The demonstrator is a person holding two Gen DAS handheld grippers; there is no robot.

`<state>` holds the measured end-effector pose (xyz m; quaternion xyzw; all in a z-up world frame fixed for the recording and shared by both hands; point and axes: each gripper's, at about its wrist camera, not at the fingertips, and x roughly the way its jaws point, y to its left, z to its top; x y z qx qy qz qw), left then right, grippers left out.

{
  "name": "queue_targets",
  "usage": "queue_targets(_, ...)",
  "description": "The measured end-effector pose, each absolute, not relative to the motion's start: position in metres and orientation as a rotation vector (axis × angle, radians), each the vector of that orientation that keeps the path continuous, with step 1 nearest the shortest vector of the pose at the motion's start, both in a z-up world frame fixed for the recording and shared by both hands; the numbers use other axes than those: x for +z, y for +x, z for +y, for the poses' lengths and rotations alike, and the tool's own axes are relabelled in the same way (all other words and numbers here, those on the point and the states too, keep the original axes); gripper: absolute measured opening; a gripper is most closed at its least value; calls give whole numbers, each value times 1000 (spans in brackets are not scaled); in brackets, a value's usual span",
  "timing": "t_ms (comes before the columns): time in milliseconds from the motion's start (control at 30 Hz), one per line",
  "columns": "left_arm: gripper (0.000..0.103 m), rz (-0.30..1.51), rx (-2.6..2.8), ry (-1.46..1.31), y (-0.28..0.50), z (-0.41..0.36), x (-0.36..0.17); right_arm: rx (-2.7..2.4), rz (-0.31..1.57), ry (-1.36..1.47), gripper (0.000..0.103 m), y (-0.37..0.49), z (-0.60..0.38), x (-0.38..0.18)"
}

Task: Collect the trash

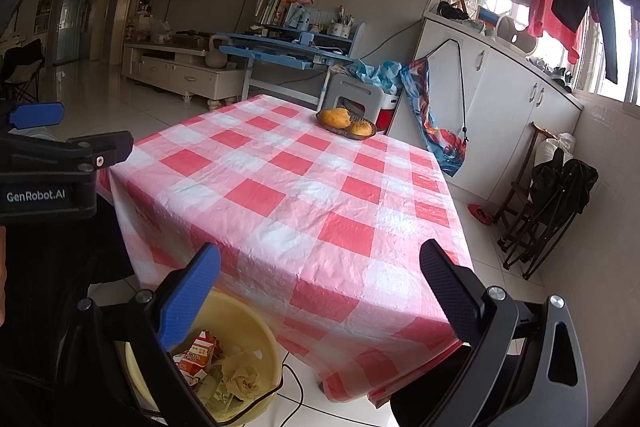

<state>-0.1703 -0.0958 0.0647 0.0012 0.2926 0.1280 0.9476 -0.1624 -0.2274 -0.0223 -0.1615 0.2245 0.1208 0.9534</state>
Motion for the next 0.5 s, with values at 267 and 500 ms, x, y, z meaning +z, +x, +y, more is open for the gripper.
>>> queue_targets(267,96,596,260,2,-170,-96,65,250,449,-326,95,-164,-225,-19)
queue_targets(500,96,597,259,4,-170,-96,64,253,444,-323,95,-163,-224,-17)
